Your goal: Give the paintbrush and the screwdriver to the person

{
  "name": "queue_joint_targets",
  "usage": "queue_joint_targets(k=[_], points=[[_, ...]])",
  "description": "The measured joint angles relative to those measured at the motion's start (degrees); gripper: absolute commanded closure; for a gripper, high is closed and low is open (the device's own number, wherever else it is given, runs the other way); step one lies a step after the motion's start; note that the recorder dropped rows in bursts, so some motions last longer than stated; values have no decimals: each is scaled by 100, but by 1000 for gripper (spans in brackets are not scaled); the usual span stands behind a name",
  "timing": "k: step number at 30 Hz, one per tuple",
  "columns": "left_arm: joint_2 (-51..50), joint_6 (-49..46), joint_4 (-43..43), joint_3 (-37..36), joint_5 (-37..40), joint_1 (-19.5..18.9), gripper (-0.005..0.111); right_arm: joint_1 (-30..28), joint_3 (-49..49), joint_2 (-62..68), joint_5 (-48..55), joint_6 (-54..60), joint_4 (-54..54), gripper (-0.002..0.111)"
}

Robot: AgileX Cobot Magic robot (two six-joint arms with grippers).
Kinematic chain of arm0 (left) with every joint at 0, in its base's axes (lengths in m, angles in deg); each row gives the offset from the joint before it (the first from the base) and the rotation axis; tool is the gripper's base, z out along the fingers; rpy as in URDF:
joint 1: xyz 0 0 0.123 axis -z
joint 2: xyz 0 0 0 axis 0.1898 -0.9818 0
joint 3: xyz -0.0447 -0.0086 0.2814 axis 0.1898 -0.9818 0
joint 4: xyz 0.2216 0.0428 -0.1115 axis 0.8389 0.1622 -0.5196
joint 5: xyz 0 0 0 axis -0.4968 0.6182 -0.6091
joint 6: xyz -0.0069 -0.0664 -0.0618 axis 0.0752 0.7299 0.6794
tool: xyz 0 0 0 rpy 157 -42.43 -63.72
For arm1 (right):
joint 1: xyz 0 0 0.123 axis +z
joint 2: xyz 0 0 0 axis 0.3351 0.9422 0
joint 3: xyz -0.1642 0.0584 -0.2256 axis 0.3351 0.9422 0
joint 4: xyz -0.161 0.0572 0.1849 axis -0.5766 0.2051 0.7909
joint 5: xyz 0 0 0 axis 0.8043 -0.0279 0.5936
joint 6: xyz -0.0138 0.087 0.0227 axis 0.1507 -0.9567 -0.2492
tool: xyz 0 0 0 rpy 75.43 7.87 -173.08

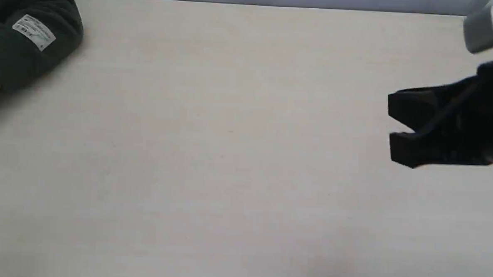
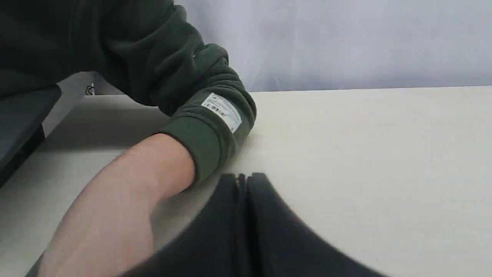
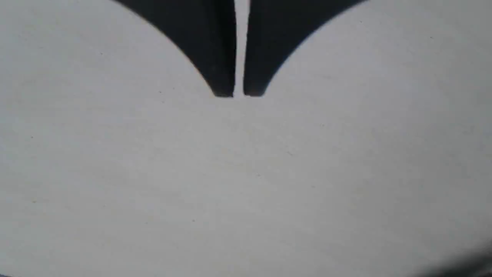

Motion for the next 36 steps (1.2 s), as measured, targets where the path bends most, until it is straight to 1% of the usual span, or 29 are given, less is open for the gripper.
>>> queue_joint_targets(k=[9, 14, 22, 30, 36], points=[[0, 0, 0, 0, 0, 0, 107, 0, 1065, -927, -908, 0, 283, 104], [0, 0, 0, 0, 0, 0, 107, 0, 1747, -1429, -1742, 0, 335, 104], [0, 0, 0, 0, 0, 0, 107, 0, 2744, -2426, -2667, 0, 358, 104], [0, 0, 0, 0, 0, 0, 107, 0, 3261, -3457, -2846, 125, 334, 104], [0, 0, 0, 0, 0, 0, 107, 0, 3338, -4239, -2907, 338, 312, 104]])
